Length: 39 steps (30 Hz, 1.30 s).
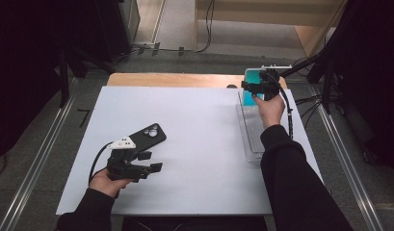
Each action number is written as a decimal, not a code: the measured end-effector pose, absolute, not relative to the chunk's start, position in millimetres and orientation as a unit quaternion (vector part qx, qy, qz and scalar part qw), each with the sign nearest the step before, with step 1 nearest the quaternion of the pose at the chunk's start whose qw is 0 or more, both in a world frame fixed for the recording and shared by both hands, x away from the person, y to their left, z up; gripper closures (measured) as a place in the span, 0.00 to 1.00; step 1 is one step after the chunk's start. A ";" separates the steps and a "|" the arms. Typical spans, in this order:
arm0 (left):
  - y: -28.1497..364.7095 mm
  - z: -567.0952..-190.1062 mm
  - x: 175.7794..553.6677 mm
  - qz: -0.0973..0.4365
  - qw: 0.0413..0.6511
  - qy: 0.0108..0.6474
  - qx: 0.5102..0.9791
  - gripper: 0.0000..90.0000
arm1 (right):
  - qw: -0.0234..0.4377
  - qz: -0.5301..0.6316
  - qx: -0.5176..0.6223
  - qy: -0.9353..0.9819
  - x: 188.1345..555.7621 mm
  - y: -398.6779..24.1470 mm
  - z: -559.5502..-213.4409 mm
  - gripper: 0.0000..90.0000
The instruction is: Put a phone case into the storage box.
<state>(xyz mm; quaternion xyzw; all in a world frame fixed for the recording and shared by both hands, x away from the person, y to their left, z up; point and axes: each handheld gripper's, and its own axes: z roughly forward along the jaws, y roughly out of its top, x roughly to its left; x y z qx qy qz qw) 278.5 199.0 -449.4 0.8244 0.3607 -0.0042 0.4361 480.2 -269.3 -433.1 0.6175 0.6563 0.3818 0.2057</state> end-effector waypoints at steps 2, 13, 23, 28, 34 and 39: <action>199.4 -449.4 278.8 -0.004 0.435 0.360 0.826 0.34 | 0.205 0.379 0.622 0.653 483.0 -268.6 -437.6 0.17; 198.9 -449.7 279.0 -0.006 0.436 0.358 0.826 0.34 | 0.211 0.366 0.633 0.649 487.7 -267.2 -447.4 0.17; 198.0 -449.8 279.1 -0.007 0.434 0.358 0.827 0.34 | 0.201 0.368 0.632 0.652 490.5 -270.0 -450.8 0.16; 197.7 -449.7 279.0 -0.007 0.434 0.357 0.827 0.34 | 0.189 0.360 0.649 0.643 494.9 -271.9 -455.7 0.12; 197.9 -449.8 279.0 -0.006 0.436 0.358 0.826 0.34 | 0.206 0.334 0.647 0.653 495.3 -267.9 -454.3 0.12; 198.1 -449.8 279.4 -0.007 0.435 0.358 0.826 0.34 | 0.204 0.330 0.646 0.657 494.8 -267.3 -453.5 0.12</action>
